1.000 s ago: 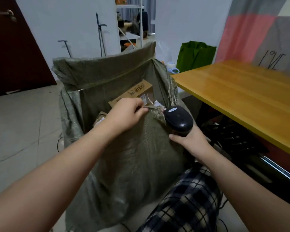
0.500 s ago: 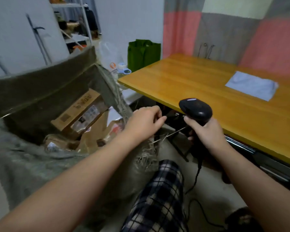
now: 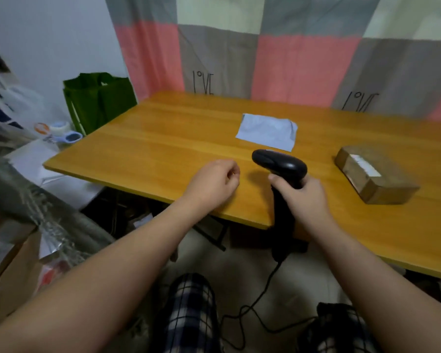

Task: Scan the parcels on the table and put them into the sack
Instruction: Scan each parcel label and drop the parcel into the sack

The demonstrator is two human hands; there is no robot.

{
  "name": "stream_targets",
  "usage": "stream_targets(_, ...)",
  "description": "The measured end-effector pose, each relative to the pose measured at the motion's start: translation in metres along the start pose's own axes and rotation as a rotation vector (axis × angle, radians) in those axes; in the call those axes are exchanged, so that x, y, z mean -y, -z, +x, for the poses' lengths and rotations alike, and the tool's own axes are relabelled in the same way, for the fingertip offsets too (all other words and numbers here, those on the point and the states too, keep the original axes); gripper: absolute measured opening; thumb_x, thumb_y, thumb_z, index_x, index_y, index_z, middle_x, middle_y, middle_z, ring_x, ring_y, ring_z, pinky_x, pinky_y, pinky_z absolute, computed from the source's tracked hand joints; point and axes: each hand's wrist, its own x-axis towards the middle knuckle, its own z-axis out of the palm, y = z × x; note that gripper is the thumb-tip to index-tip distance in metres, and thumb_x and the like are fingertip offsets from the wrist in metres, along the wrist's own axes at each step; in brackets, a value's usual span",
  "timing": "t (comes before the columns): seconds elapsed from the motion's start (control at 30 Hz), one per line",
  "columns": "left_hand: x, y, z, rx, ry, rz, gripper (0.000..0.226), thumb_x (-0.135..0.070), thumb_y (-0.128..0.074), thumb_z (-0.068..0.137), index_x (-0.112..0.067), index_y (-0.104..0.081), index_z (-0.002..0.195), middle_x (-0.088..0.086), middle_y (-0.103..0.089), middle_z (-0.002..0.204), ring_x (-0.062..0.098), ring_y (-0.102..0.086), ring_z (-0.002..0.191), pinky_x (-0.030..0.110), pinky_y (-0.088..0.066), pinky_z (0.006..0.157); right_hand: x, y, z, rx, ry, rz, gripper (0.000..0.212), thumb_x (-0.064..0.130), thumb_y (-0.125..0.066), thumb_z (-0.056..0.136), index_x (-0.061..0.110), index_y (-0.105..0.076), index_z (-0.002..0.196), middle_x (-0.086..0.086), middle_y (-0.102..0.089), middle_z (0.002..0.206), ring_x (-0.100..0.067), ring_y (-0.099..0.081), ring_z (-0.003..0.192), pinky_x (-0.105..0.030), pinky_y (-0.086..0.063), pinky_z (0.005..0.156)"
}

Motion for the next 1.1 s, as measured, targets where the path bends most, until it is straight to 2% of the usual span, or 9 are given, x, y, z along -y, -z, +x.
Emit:
stream_targets(0.1, -0.007, -0.015, 0.049, 0.012, -0.060, 0.041, 0.013, -0.020, -0.053, 0.092, -0.013, -0.062, 0.099, 0.006, -0.062, 0.103, 0.025, -0.055, 0.097, 0.038, -0.046, 0.080, -0.001, 0.016, 0.020, -0.075, -0.048, 0.034, 0.018, 0.040, -0.073, 0.079, 0.025, -0.063, 0.080, 0.008, -0.064, 0.073, -0.006, -0.059, 0.072, -0.024, -0.040, 0.057)
stream_targets(0.3, -0.017, -0.061, 0.143, 0.094, -0.099, 0.283, 0.041, -0.027, -0.052, 0.093, -0.013, -0.050, 0.131, 0.011, -0.046, 0.133, 0.030, -0.042, 0.123, 0.041, -0.038, 0.100, -0.006, 0.052, 0.050, -0.212, -0.135, 0.078, 0.023, 0.035, -0.070, 0.083, 0.013, -0.066, 0.091, -0.003, -0.067, 0.076, -0.017, -0.064, 0.071, -0.033, -0.049, 0.063)
stream_targets(0.37, -0.016, -0.076, 0.169, 0.163, -0.120, 0.386, 0.051, -0.034, -0.053, 0.092, -0.013, -0.044, 0.138, 0.011, -0.040, 0.142, 0.030, -0.038, 0.129, 0.043, -0.037, 0.103, -0.010, 0.061, 0.056, -0.220, -0.178, 0.156, 0.023, 0.027, -0.068, 0.086, 0.006, -0.064, 0.094, -0.013, -0.069, 0.076, -0.023, -0.066, 0.061, -0.034, -0.054, 0.058)
stream_targets(0.47, -0.008, -0.095, 0.195, 0.331, -0.071, 0.415, 0.069, -0.052, -0.050, 0.092, -0.014, -0.031, 0.147, 0.011, -0.035, 0.150, 0.032, -0.036, 0.135, 0.043, -0.035, 0.107, -0.017, 0.067, 0.058, -0.197, -0.222, 0.283, 0.016, 0.018, -0.063, 0.091, 0.007, -0.061, 0.103, -0.013, -0.065, 0.071, -0.017, -0.060, 0.046, -0.025, -0.051, 0.045)
stream_targets(0.63, 0.001, -0.109, 0.190, 0.279, -0.044, 0.469, 0.064, -0.065, -0.042, 0.090, -0.019, -0.048, 0.134, 0.009, -0.042, 0.135, 0.032, -0.038, 0.124, 0.047, -0.033, 0.099, -0.028, 0.068, 0.055, -0.164, -0.210, 0.309, 0.017, 0.013, -0.062, 0.089, 0.008, -0.058, 0.104, -0.007, -0.062, 0.062, -0.017, -0.057, 0.046, -0.026, -0.049, 0.046)
stream_targets(0.83, -0.001, -0.091, 0.145, 0.179, -0.122, 0.332, 0.026, -0.037, -0.050, 0.096, -0.021, -0.062, 0.113, 0.003, -0.058, 0.115, 0.027, -0.053, 0.112, 0.037, -0.033, 0.089, -0.025, 0.060, 0.045, -0.102, -0.189, 0.335, 0.020, 0.016, -0.065, 0.088, 0.009, -0.057, 0.105, -0.008, -0.059, 0.061, -0.020, -0.055, 0.049, -0.034, -0.050, 0.053)
stream_targets(0.93, -0.003, -0.076, 0.115, 0.154, -0.209, 0.343, 0.024, -0.033, -0.047, 0.099, -0.020, -0.064, 0.108, 0.002, -0.059, 0.113, 0.026, -0.052, 0.111, 0.035, -0.030, 0.087, -0.021, 0.056, 0.033, -0.097, -0.158, 0.336, 0.023, 0.017, -0.069, 0.085, 0.014, -0.057, 0.105, -0.003, -0.058, 0.059, -0.017, -0.055, 0.049, -0.031, -0.048, 0.050)
stream_targets(1.0, -0.007, -0.064, 0.096, 0.087, -0.239, 0.235, 0.023, -0.033, -0.047, 0.099, -0.017, -0.062, 0.105, 0.003, -0.059, 0.112, 0.027, -0.050, 0.111, 0.036, -0.030, 0.086, -0.018, 0.056, 0.025, -0.097, -0.095, 0.269, 0.028, 0.017, -0.073, 0.082, 0.019, -0.059, 0.105, 0.003, -0.059, 0.065, -0.015, -0.058, 0.058, -0.029, -0.047, 0.056)
stream_targets(1.1, -0.023, -0.033, 0.080, -0.111, -0.187, -0.120, 0.014, -0.025, -0.042, 0.102, -0.016, -0.046, 0.092, 0.002, -0.056, 0.079, 0.033, -0.056, 0.084, 0.037, -0.028, 0.064, -0.012, 0.058, 0.016, -0.106, -0.027, 0.176, 0.037, 0.019, -0.078, 0.078, 0.026, -0.060, 0.109, 0.011, -0.062, 0.087, -0.010, -0.059, 0.085, -0.025, -0.044, 0.071)
